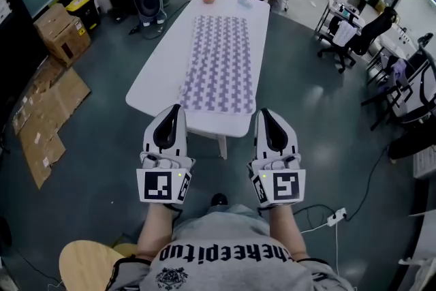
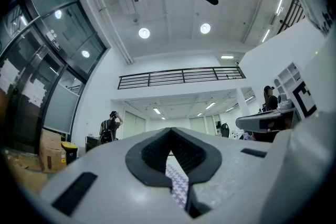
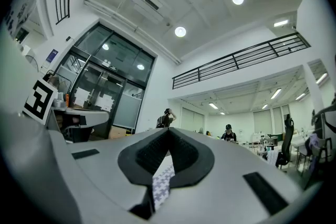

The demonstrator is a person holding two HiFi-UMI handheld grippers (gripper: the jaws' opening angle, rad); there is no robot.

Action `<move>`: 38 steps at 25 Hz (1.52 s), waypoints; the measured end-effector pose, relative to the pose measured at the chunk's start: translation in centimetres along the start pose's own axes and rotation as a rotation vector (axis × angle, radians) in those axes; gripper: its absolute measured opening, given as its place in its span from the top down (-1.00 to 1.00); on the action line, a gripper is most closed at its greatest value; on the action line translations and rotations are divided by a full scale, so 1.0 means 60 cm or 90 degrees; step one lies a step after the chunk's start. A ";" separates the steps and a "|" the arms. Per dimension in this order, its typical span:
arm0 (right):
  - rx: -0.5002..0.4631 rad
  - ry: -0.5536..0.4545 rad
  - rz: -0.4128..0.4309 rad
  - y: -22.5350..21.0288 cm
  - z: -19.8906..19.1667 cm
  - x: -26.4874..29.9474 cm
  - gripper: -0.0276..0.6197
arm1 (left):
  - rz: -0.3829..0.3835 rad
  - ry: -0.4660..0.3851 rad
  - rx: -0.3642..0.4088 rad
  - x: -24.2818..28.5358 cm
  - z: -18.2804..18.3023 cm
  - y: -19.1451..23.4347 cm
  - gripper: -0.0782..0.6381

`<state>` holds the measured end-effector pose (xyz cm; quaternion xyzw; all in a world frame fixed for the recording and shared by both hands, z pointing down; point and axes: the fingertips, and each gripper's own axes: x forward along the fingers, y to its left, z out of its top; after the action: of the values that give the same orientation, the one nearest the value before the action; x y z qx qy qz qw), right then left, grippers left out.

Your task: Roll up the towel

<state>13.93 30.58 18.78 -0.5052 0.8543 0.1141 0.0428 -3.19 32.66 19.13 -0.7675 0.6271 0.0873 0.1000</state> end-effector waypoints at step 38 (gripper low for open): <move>-0.039 0.169 -0.010 -0.148 -0.278 0.448 0.91 | -0.113 0.123 0.079 0.463 -0.279 0.141 0.77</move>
<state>9.34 -0.49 28.55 -0.5240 0.8444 0.0718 -0.0854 -5.85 0.35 27.68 -0.8170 0.5679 -0.0350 0.0934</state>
